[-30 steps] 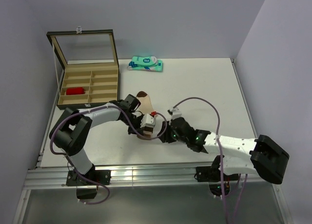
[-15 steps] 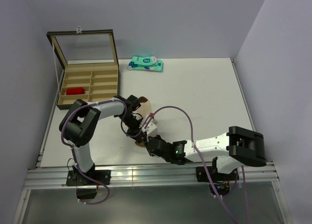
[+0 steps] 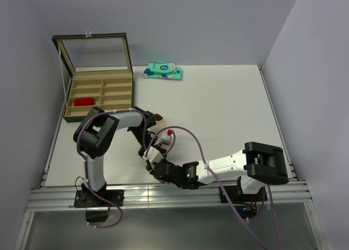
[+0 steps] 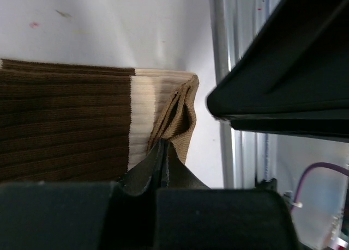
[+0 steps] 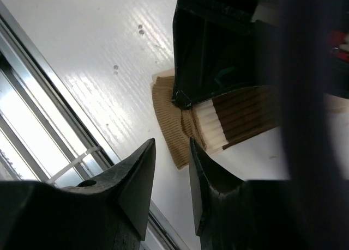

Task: Roll the socks
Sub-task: Roll the sock at the center of the board.

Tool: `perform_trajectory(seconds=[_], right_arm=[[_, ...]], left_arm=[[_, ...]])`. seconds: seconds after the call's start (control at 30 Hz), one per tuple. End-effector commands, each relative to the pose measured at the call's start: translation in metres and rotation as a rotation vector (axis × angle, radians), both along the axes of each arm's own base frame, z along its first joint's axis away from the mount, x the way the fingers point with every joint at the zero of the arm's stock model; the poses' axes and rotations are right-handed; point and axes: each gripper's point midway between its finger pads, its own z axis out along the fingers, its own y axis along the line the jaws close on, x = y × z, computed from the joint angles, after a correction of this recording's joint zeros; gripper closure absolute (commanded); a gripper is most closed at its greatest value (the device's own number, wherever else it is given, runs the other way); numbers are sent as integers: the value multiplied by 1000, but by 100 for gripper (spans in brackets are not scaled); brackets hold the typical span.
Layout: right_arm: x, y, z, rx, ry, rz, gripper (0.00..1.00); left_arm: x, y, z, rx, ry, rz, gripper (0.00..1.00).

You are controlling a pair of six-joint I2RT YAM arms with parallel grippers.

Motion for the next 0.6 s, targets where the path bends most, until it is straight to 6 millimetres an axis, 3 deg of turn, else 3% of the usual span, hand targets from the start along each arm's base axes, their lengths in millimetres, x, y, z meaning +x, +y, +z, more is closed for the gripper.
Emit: perform_trajectory(seconds=[0.0,0.57], right_arm=[[-4,22,15,33,-20,50,62],[-13,26,-15,-38,8,80,65]], left_arm=[[-2,15,-17,73,-10,-63,100],[-4,17,-20,94,4,-60,100]])
